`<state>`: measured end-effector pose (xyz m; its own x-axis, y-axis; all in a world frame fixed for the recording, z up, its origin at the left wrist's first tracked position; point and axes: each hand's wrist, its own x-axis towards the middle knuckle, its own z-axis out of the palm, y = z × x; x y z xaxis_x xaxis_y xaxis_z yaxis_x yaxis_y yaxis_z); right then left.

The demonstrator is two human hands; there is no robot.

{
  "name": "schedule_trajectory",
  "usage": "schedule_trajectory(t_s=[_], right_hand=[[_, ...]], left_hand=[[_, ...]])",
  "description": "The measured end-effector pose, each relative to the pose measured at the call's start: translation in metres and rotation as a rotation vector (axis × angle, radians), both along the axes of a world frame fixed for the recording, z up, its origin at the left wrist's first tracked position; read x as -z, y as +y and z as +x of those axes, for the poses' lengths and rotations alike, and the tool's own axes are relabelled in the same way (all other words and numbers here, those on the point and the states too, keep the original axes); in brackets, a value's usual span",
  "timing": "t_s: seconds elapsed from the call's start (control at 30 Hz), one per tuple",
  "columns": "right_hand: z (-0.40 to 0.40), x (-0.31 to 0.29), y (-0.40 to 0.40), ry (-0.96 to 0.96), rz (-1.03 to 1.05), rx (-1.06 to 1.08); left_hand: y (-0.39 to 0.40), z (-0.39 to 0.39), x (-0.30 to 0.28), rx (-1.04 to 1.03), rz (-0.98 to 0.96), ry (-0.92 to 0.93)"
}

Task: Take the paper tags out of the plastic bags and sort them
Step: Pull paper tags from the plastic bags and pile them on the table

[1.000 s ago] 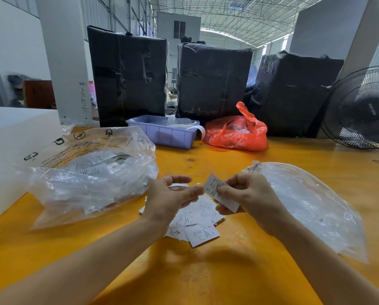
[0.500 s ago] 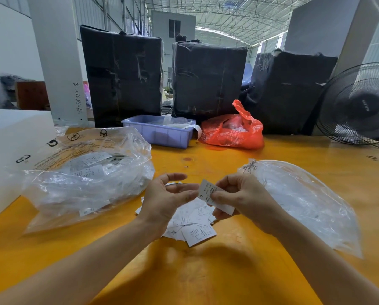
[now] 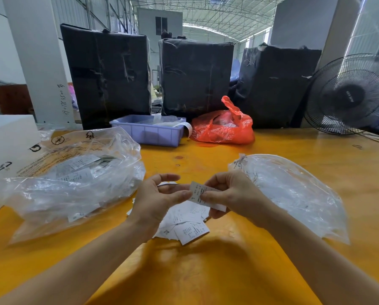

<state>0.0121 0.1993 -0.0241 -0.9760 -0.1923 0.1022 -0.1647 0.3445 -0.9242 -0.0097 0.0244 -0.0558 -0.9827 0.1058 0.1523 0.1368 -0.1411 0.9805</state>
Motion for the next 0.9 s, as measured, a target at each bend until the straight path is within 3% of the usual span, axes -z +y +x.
schedule_trajectory(t_s=[0.3, 0.63, 0.9], right_hand=[[-0.0036, 0.0008, 0.0049, 0.108, -0.164, 0.119], [-0.0028, 0.0035, -0.0015, 0.351, 0.06, 0.117], [-0.0056, 0.0073, 0.0001, 0.398, 0.177, 0.12]], left_hand=[[-0.0001, -0.0003, -0.001, -0.027, 0.027, -0.112], [0.0002, 0.0032, -0.0037, -0.007, 0.039, -0.103], [0.0011, 0.0055, -0.0052, -0.001, -0.043, -0.092]])
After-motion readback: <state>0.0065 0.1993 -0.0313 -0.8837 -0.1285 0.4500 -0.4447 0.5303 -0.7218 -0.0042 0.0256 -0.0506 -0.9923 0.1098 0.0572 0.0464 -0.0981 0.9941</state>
